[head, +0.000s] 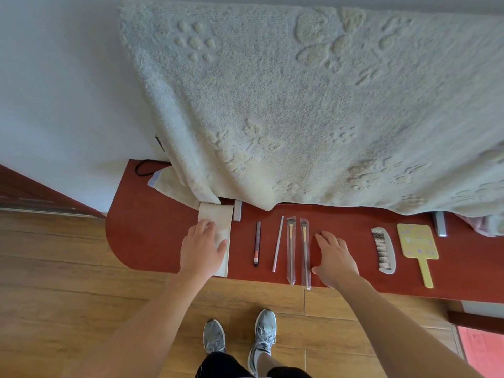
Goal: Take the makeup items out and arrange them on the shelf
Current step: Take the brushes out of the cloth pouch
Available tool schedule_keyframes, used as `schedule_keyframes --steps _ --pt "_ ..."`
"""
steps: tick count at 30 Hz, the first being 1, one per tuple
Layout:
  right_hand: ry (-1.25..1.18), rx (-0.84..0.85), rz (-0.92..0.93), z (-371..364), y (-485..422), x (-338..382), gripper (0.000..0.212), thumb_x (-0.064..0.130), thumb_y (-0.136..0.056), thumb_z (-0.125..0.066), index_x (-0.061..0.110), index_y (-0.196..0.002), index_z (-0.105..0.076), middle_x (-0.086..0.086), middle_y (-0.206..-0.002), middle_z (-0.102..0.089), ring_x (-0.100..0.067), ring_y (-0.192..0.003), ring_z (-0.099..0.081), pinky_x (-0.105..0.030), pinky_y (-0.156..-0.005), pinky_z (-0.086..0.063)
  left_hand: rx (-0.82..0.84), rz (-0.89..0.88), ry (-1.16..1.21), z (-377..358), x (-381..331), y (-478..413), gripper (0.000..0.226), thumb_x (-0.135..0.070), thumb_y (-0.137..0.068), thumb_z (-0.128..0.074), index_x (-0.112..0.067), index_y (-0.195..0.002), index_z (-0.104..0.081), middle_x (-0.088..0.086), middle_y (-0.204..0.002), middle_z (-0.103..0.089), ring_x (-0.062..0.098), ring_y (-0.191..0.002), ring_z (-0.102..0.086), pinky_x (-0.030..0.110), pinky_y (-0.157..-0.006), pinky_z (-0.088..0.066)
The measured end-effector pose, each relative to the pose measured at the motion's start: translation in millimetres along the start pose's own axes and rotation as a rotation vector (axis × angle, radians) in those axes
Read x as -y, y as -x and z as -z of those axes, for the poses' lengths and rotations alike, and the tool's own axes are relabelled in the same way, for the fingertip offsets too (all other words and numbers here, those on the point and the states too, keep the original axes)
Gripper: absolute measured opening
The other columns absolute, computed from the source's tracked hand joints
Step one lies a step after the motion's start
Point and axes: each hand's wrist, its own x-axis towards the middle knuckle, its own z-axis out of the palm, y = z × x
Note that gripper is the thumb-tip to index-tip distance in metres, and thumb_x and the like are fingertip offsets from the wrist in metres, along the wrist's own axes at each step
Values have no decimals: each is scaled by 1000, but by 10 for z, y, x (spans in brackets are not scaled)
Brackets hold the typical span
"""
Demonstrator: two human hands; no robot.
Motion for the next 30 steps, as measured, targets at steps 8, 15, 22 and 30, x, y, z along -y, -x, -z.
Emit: schedule_keyframes --steps 8,15,22,30 --pt "-8 -7 -6 -2 -1 2 90 27 -82 -74 25 -153 -19 8 -159 -16 -21 -145 -16 -40 -109 -41 88 44 -18 18 -55 27 68 -55 -90 -59 -16 -144 -43 -3 -147 -39 19 -133 -38 26 -79 -58" --pt "-6 -7 2 -9 2 -5 91 30 -82 -74 25 -153 -19 8 -159 -15 -21 -145 -15 -39 -110 -41 85 65 -15 37 -78 42 69 -53 -88 -64 -18 -144 -43 -3 -147 -40 20 -133 -40 27 -79 -58" --pt "-10 -6 13 -6 6 -18 91 31 -82 -74 25 -153 -18 8 -159 -15 -21 -145 -15 -40 -110 -39 83 76 -24 5 -85 49 72 -53 -88 -64 -16 -145 -41 -2 -148 -39 20 -132 -40 27 -80 -58" --pt "-15 -3 8 0 14 -4 90 28 -83 -74 25 -153 -18 8 -159 -14 -21 -145 -15 -39 -110 -40 75 63 35 -21 -42 32 74 -51 -88 -65 -15 -147 -39 -1 -149 -37 22 -134 -38 31 -88 -57"
